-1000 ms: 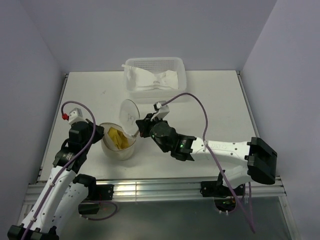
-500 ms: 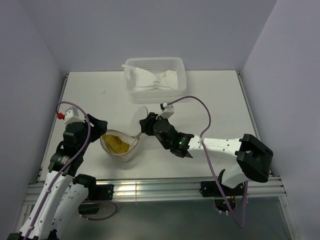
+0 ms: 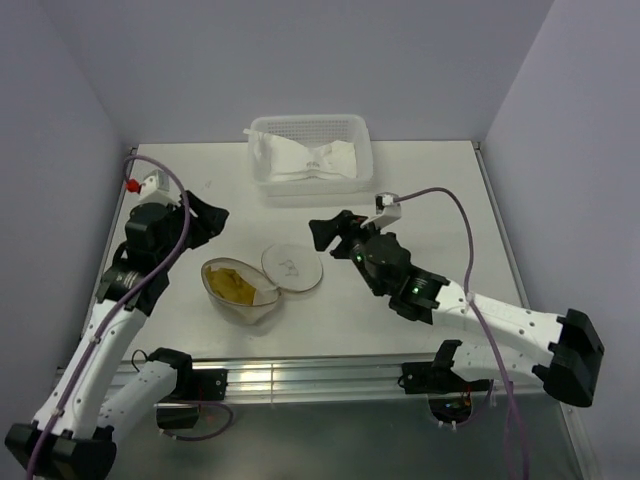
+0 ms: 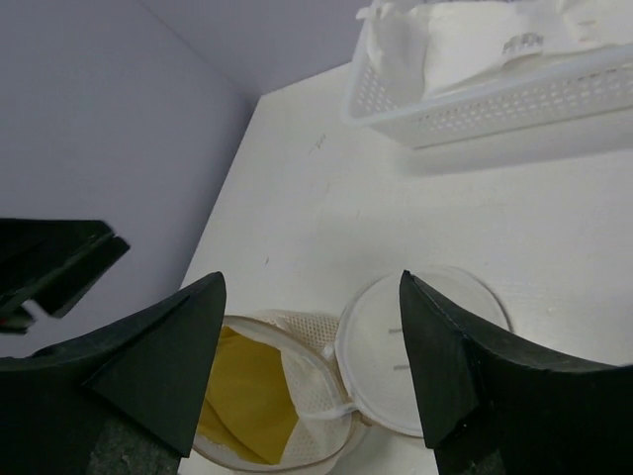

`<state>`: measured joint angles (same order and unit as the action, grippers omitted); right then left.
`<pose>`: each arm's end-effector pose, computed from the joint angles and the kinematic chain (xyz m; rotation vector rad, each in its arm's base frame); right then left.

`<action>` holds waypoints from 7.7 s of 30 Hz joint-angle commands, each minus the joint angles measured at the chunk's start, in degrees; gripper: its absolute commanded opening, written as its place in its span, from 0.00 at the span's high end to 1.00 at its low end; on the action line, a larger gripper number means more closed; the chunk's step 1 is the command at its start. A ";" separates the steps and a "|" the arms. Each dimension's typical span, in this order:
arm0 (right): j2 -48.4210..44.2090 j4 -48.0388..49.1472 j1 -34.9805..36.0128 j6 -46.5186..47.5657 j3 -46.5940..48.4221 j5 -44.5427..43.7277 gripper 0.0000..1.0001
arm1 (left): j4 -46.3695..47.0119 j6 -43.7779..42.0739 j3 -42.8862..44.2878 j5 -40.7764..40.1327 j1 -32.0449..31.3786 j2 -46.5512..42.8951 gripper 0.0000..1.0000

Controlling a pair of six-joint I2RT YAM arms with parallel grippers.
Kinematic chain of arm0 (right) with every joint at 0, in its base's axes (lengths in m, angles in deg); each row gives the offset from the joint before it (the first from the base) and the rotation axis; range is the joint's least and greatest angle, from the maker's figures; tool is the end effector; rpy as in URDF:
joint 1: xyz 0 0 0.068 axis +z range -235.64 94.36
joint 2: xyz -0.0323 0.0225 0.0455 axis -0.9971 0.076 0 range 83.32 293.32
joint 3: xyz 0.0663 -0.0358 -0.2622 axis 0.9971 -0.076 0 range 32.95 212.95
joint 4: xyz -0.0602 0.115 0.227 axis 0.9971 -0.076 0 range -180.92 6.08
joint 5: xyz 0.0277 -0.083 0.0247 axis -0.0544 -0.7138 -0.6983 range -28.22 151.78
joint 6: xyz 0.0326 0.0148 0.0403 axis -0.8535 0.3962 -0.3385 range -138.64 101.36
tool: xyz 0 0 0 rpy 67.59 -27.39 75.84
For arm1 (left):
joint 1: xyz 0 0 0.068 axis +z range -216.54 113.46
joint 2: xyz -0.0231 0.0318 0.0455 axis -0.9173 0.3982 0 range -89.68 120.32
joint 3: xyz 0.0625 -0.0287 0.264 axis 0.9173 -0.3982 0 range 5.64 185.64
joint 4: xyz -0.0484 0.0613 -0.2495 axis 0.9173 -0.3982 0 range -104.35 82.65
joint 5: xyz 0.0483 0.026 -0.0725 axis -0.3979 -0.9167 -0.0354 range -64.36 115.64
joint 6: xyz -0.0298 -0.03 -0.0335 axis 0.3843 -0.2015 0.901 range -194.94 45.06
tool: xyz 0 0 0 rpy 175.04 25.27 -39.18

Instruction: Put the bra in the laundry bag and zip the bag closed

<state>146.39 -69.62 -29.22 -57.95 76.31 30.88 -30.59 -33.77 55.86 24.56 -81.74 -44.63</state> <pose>0.1566 0.2026 0.3128 0.1664 1.7094 0.8149 0.1702 -0.0456 0.3481 -0.4485 1.8868 -0.6486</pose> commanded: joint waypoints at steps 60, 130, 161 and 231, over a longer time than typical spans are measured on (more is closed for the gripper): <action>-11.83 -1.91 -4.39 7.67 -16.02 18.33 0.26 | 18.24 -18.23 82.06 -15.97 -13.71 94.43 1.00; 25.51 -17.38 -45.35 22.44 3.31 51.09 0.22 | 25.88 -0.74 -19.81 -10.43 -44.65 -0.32 0.58; -28.94 -12.18 -51.68 -8.67 -15.58 37.22 1.00 | 41.25 -1.18 -15.15 -0.23 -48.25 14.35 0.22; -22.55 -0.65 -40.01 16.25 0.58 96.74 0.00 | 6.64 -20.86 10.86 -4.11 -59.86 9.96 1.00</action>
<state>123.94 -70.03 -73.98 -50.43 73.18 120.87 -22.42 -52.06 62.59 17.41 -141.28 -34.46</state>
